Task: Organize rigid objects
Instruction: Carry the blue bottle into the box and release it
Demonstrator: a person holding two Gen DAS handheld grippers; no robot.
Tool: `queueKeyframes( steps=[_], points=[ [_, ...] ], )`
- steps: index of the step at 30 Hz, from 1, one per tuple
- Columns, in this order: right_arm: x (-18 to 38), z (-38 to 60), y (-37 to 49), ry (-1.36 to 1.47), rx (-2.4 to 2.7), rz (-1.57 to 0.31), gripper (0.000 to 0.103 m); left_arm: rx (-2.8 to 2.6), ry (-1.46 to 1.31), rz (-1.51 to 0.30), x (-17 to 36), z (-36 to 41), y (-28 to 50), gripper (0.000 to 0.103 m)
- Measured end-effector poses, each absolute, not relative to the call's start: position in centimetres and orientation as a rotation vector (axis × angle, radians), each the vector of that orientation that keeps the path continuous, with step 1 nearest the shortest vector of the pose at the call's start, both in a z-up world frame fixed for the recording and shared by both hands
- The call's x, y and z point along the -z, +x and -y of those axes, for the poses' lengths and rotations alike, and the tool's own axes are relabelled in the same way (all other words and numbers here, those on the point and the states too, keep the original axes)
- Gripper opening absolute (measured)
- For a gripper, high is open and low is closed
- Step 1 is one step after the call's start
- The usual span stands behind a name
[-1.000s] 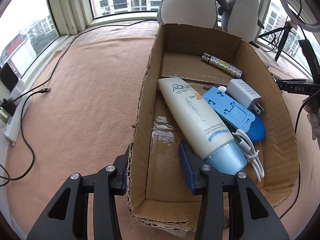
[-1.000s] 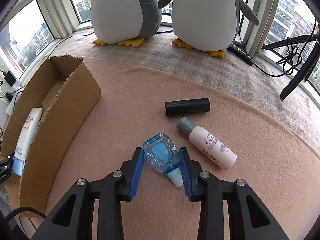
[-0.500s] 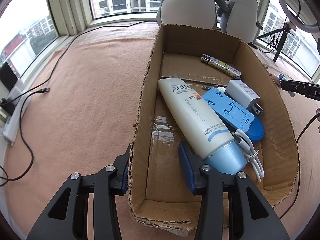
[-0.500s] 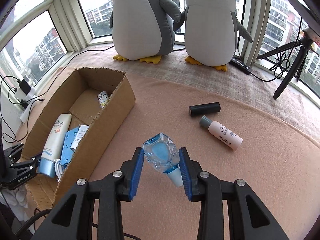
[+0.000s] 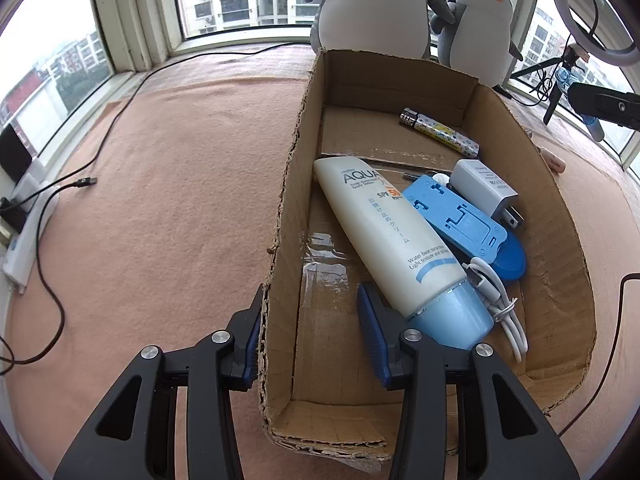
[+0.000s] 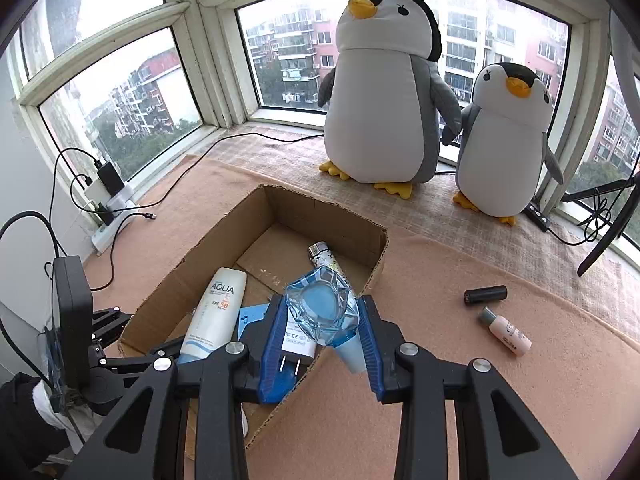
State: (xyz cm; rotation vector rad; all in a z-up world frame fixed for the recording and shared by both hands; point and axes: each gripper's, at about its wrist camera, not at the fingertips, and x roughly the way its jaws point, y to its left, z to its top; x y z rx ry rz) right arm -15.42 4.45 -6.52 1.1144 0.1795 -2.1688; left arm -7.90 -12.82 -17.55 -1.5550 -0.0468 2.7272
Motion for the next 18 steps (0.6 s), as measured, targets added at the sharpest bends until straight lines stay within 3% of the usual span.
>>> queueKeyframes(
  steps=[18],
  points=[
    [9.4, 2.9, -16.1, 1.163, 2.071, -0.240, 0.033, -2.728, -1.554, 0.057, 17.6, 13.0, -7.8, 0.043]
  ],
)
